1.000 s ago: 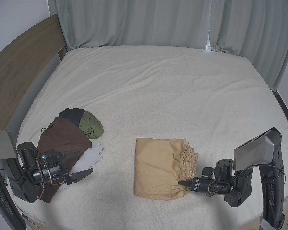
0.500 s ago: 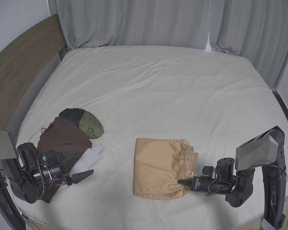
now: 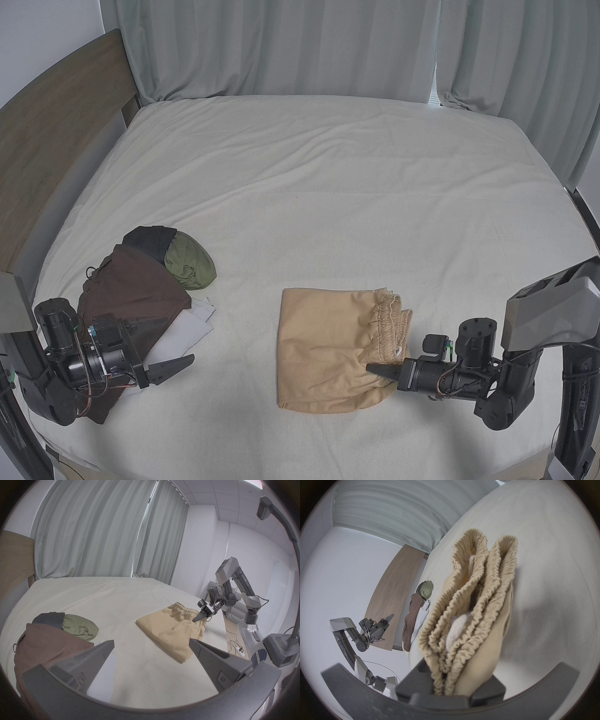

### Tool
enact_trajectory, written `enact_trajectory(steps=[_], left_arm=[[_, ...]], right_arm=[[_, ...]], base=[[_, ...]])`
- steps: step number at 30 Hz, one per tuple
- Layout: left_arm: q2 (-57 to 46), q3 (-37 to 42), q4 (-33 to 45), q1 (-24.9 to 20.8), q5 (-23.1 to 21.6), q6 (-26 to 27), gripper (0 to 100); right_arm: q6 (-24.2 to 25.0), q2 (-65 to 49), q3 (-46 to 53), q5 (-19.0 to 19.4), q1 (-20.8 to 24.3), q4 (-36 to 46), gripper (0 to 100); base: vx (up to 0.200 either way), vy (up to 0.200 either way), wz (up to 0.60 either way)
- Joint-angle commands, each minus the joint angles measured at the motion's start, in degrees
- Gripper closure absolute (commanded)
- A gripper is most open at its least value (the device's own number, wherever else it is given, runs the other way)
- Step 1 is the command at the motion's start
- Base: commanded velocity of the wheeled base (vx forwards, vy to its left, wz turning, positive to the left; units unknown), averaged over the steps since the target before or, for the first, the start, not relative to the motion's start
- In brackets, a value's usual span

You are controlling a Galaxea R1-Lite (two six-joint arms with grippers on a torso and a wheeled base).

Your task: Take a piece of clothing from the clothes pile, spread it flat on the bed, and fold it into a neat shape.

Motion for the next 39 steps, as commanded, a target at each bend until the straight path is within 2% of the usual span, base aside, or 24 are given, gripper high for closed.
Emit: enact_trajectory(steps=[1,11,32,39], left_arm=[[-0.1,0.1,0.0,0.1,0.0,0.0,0],[-0.3,0.7,0.0,-0.6,0.0,0.0,0],[-4.5,1.6,0.0,-1.2,0.0,0.2,0],[-4.0,1.4,0.0,-1.4,0.0,0.2,0]], right_arm=[[0.0,-2.9,0.2,0.0,0.8,0.0,100],[-0.1,-9.7,2.3,0.5,1.9,0.1,100],[0.0,-20.3,3.7,1.2,7.0,0.2,100],[4.0,-26.2,-1.2,2.7,7.2,0.3,100]], base=[[0.000,0.000,0.00],[0.000,0.000,0.00],[0.000,0.000,0.00],[0.000,0.000,0.00]])
